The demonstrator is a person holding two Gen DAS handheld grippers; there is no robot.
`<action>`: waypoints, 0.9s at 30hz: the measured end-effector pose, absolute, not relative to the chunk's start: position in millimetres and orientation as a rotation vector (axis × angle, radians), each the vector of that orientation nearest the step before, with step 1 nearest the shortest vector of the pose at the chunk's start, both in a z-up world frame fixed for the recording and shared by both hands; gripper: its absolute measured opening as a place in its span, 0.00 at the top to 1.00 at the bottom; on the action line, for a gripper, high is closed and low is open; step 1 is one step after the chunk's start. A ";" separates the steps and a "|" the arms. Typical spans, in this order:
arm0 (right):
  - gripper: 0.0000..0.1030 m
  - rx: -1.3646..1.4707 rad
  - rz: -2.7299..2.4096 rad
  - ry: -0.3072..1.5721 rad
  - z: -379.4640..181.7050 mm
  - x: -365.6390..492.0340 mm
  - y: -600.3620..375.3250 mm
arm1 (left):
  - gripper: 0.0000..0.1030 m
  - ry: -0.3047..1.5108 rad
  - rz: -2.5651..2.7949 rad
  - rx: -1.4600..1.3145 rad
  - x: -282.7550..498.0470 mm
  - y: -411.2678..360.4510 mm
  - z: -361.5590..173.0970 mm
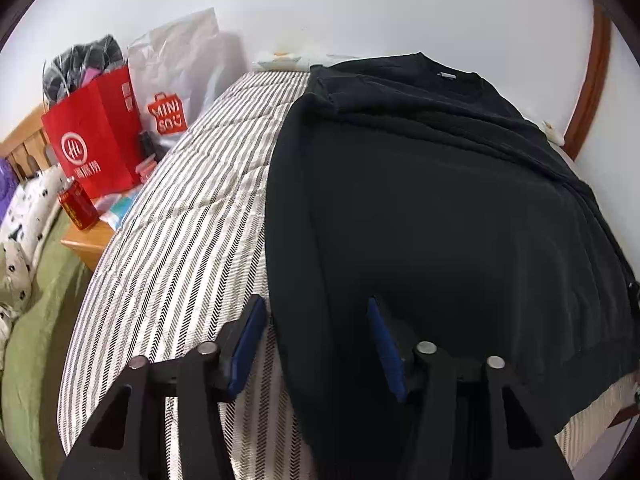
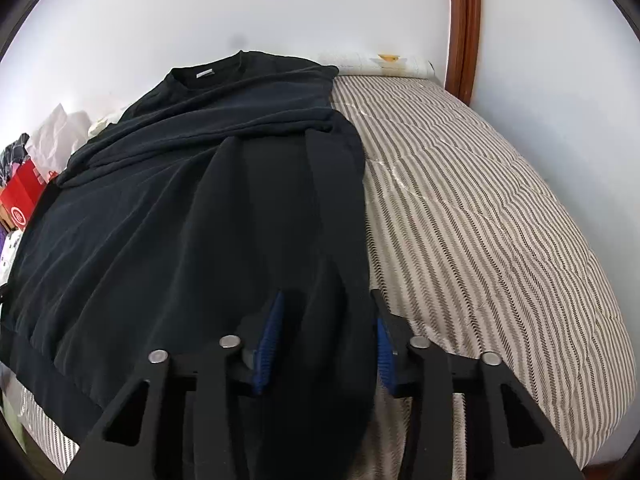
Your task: Fold small clothes
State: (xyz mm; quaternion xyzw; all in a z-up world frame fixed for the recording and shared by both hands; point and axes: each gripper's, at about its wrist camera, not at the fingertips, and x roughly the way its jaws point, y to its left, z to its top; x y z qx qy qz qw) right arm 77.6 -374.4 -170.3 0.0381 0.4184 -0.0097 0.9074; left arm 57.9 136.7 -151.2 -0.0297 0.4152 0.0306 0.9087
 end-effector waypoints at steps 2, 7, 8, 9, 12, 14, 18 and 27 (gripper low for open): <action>0.74 0.093 -0.038 0.866 -170.3 81.2 -369.3 | 0.69 0.849 0.067 -0.064 56.9 133.4 -150.6; 0.93 0.051 -0.004 0.844 -166.9 82.3 -355.5 | 0.92 0.848 0.070 -0.094 57.3 134.0 -143.7; 0.93 0.054 -0.005 0.827 -163.2 78.4 -357.1 | 0.92 0.830 0.064 -0.099 52.9 135.8 -137.4; 0.93 0.068 -0.002 0.814 -159.6 75.2 -359.4 | 0.93 0.815 0.055 -0.103 48.4 137.1 -131.9; 0.93 0.133 0.030 0.764 -140.0 58.7 -375.8 | 0.93 0.772 0.027 -0.130 35.9 140.6 -115.4; 0.93 0.164 0.051 0.755 -130.8 51.5 -383.5 | 0.93 0.747 0.010 -0.139 26.2 141.1 -103.9; 0.93 0.194 0.072 0.718 -112.6 26.2 -394.4 | 0.93 0.713 -0.036 -0.170 4.4 146.5 -84.9; 0.93 0.261 0.099 0.625 -72.6 14.9 -409.9 | 0.93 0.623 -0.087 -0.261 2.5 158.4 -55.1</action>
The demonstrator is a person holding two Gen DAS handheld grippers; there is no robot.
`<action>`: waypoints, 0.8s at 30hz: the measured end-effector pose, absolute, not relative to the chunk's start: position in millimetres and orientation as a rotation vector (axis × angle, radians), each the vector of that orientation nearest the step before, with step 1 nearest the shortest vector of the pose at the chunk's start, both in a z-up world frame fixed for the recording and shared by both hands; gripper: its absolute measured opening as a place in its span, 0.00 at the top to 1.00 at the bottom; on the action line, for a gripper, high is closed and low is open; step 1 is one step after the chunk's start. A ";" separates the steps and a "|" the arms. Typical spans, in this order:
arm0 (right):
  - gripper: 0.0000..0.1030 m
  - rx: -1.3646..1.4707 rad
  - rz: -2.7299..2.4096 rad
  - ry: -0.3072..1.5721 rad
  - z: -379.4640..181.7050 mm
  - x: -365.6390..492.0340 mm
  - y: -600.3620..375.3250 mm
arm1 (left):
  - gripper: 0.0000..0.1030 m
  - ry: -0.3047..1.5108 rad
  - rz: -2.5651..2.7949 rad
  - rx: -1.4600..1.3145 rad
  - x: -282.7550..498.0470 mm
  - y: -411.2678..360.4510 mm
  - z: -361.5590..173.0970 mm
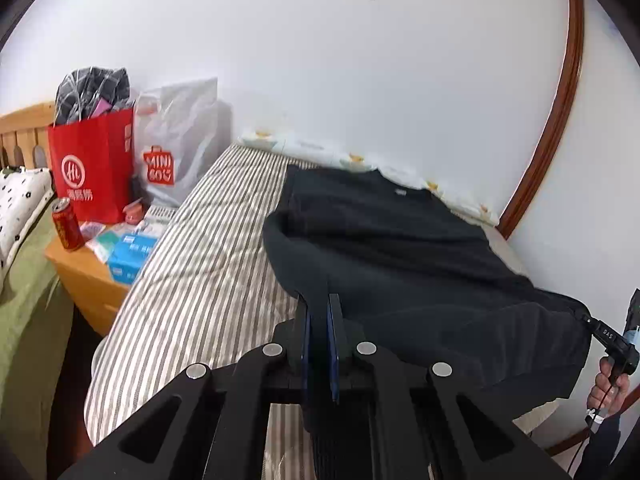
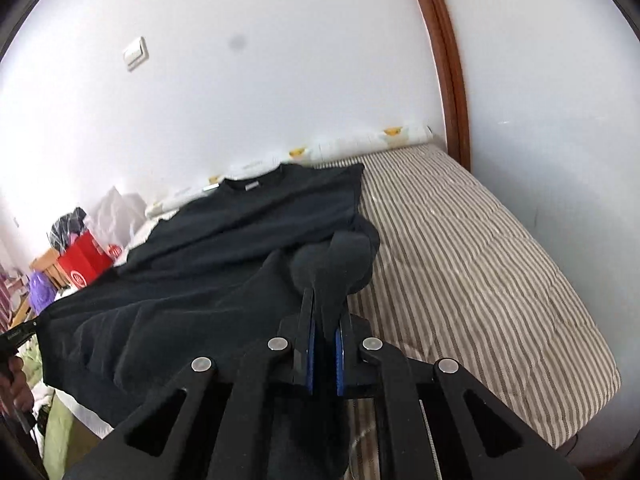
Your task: Fold small clothes
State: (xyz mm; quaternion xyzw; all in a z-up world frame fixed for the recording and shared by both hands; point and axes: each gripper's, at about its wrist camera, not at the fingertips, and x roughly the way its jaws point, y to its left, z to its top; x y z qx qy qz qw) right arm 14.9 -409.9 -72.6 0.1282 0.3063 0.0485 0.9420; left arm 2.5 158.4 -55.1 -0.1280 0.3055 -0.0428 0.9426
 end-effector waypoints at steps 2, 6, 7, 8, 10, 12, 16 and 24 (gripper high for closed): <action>0.93 0.251 0.095 0.615 -67.5 24.1 -408.3 | 0.93 0.593 -0.082 -0.245 8.2 155.4 -49.5; 0.93 0.263 0.082 0.610 -59.9 47.6 -408.4 | 0.93 0.558 -0.047 -0.210 24.3 148.6 -44.2; 0.93 0.270 0.080 0.608 -57.5 56.8 -409.3 | 0.93 0.552 -0.041 -0.199 30.1 147.4 -43.0; 0.93 0.274 0.080 0.609 -55.5 64.4 -410.2 | 0.93 0.545 -0.029 -0.182 36.1 145.1 -41.7; 0.93 0.271 0.079 0.614 -53.0 79.9 -411.0 | 0.93 0.529 -0.011 -0.167 47.1 143.0 -39.8; 0.93 0.269 0.079 0.613 -51.1 90.3 -410.4 | 0.93 0.532 0.001 -0.165 58.4 142.3 -38.4; 0.93 0.267 0.078 0.619 -49.9 116.5 -409.2 | 0.93 0.531 0.021 -0.163 79.2 140.9 -36.4; 0.93 0.276 0.076 0.637 -57.4 166.8 -406.6 | 0.93 0.548 0.053 -0.137 125.2 133.3 -38.5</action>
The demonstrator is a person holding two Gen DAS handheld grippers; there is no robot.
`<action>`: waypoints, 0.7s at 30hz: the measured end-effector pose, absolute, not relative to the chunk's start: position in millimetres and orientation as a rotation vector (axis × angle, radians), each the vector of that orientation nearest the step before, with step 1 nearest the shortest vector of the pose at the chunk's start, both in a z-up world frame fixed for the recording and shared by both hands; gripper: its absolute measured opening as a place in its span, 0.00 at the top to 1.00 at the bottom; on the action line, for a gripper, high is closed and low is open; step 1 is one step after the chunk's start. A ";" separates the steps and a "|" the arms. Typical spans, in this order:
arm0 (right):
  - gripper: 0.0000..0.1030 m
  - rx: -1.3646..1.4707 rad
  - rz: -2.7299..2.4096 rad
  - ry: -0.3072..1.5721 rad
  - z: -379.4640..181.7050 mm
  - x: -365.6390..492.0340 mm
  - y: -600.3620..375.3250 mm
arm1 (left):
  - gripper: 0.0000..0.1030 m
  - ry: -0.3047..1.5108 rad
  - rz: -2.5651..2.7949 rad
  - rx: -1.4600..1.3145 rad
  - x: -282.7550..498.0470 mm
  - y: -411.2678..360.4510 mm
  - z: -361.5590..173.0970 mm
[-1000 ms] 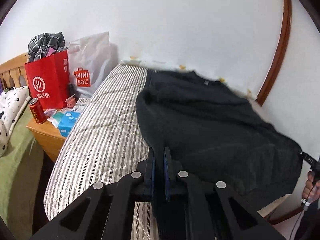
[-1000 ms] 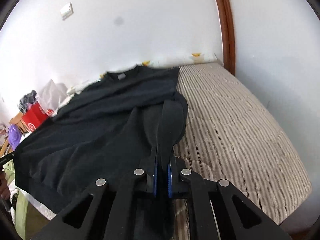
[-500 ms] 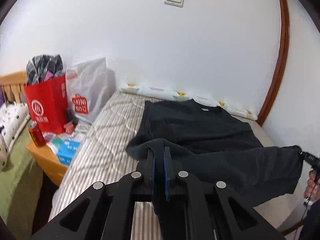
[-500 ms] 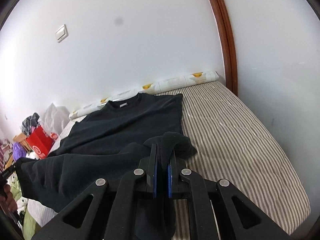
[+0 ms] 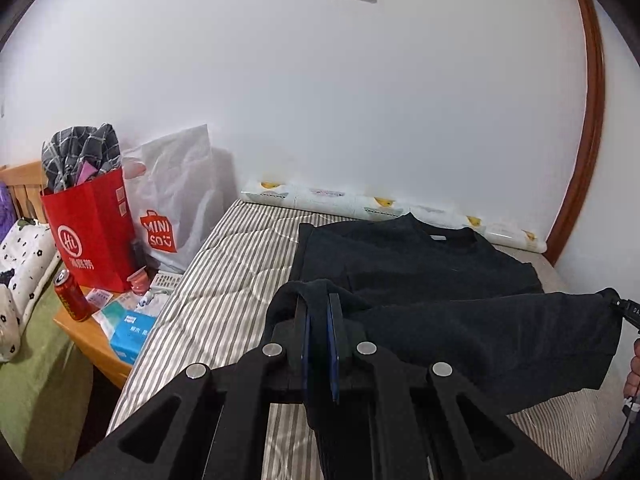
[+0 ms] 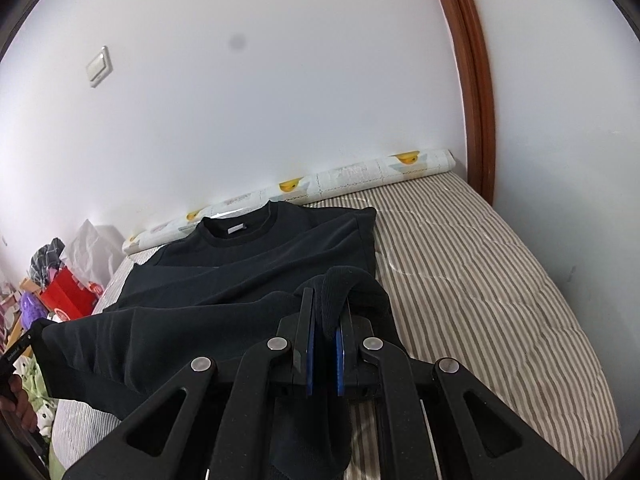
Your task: Fold small clothes
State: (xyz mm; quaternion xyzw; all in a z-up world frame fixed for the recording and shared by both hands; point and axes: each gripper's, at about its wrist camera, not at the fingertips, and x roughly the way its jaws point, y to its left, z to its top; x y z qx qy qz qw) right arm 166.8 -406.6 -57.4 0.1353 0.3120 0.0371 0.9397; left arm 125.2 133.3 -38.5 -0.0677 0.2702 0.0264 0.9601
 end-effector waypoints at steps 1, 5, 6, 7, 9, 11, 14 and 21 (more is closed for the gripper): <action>0.93 0.276 0.076 0.639 -58.4 172.0 -405.4 | 0.93 0.551 0.056 -0.133 130.4 132.1 -39.1; 0.93 0.291 0.072 0.660 -65.4 198.0 -404.4 | 0.93 0.579 0.069 -0.118 157.6 129.6 -45.2; 0.93 0.299 0.073 0.667 -68.3 205.8 -404.8 | 0.93 0.586 0.074 -0.116 163.4 129.2 -47.6; 0.93 0.304 0.074 0.670 -70.3 210.6 -405.0 | 0.93 0.595 0.078 -0.116 170.6 129.2 -50.5; 0.93 0.317 0.072 0.679 -75.9 221.9 -406.2 | 0.93 0.616 0.083 -0.120 186.4 130.5 -57.0; 0.93 0.344 0.075 0.693 -82.7 235.1 -408.8 | 0.93 0.626 0.089 -0.114 199.5 131.0 -62.7; 0.92 0.343 0.075 0.715 -92.7 254.2 -407.5 | 0.92 0.649 0.100 -0.105 217.4 133.0 -75.8; 0.92 0.242 0.041 0.776 -117.3 290.2 -389.2 | 0.92 0.724 0.099 -0.121 250.0 140.0 -107.3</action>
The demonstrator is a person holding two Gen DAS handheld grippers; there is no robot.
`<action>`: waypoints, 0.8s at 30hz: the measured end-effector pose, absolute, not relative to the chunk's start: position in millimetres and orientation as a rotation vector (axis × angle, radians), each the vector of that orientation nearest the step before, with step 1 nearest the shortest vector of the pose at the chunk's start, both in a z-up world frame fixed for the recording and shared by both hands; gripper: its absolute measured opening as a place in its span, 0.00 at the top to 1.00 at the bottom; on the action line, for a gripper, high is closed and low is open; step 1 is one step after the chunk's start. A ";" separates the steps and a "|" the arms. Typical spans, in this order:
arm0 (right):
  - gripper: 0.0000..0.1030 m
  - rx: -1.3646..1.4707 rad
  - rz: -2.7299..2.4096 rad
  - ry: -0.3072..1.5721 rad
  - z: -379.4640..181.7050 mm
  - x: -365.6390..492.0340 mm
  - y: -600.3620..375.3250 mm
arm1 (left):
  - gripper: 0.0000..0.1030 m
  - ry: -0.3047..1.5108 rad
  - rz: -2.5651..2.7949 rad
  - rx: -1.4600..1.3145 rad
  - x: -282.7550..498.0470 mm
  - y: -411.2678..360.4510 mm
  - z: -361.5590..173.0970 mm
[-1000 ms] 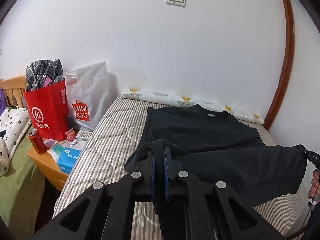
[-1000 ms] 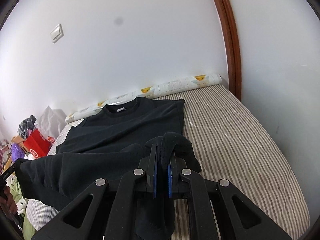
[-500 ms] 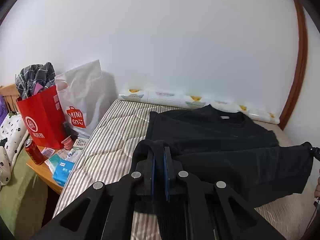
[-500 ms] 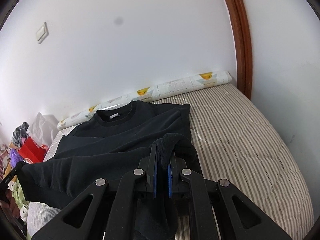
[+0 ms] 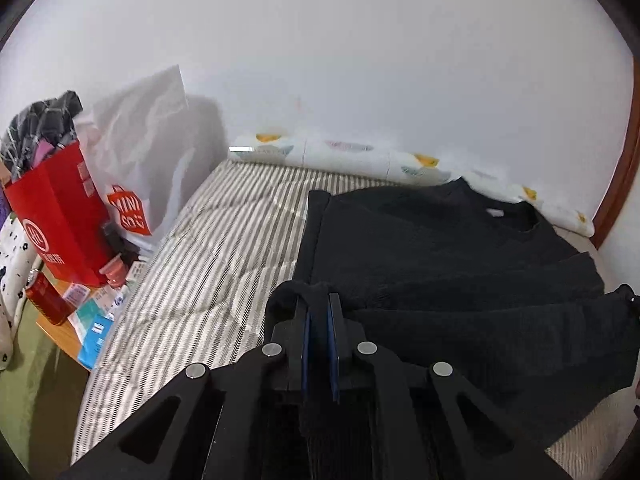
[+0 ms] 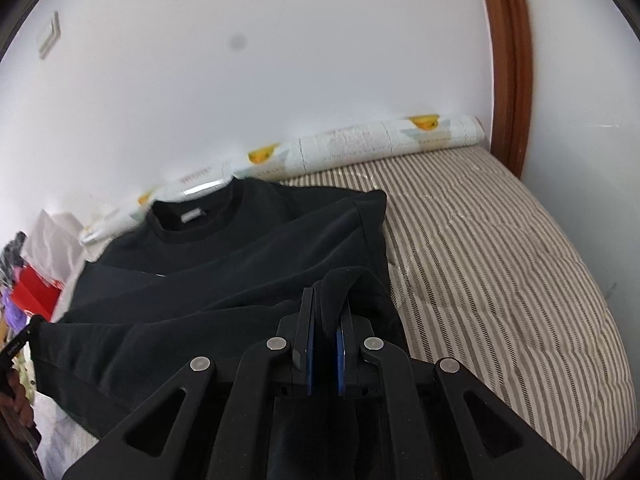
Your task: Fold small clothes
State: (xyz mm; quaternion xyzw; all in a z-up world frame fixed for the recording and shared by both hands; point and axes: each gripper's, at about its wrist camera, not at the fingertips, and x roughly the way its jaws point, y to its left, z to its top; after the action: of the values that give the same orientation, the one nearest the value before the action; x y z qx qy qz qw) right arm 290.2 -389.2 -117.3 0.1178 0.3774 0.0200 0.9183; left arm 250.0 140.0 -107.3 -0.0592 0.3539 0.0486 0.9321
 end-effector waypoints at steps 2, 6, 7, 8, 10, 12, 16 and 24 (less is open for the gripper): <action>0.92 0.241 0.031 0.808 -126.7 301.2 -386.8 | 0.92 0.739 0.099 -0.117 254.6 139.5 -113.2; 0.92 0.228 0.009 0.844 -140.5 314.8 -381.5 | 0.89 0.754 0.102 -0.101 256.7 137.5 -118.0; 0.92 0.221 0.001 0.854 -143.6 316.7 -379.9 | 0.89 0.756 0.099 -0.101 255.6 137.5 -117.3; 0.90 0.212 -0.004 0.858 -144.1 317.1 -378.3 | 0.89 0.760 0.095 -0.102 255.1 138.1 -116.0; 0.85 0.205 0.006 0.860 -141.0 313.8 -377.1 | 0.86 0.771 0.088 -0.104 252.3 140.1 -112.7; 0.72 0.195 0.017 0.872 -135.2 307.9 -375.2 | 0.72 0.779 0.088 -0.114 245.8 144.6 -108.4; 0.53 0.171 0.063 0.801 -114.3 266.6 -371.2 | 0.49 0.768 0.088 -0.159 220.5 160.7 -106.5; 0.53 0.208 -0.050 0.805 -120.2 221.0 -406.6 | 0.45 0.772 0.096 -0.170 174.3 181.9 -114.5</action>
State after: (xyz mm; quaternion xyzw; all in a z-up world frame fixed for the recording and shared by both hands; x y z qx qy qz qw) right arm 221.0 -406.6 -120.2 0.1013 0.3908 -0.0245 0.9146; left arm 174.3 181.9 -114.5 -0.0826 0.3761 0.0468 0.9217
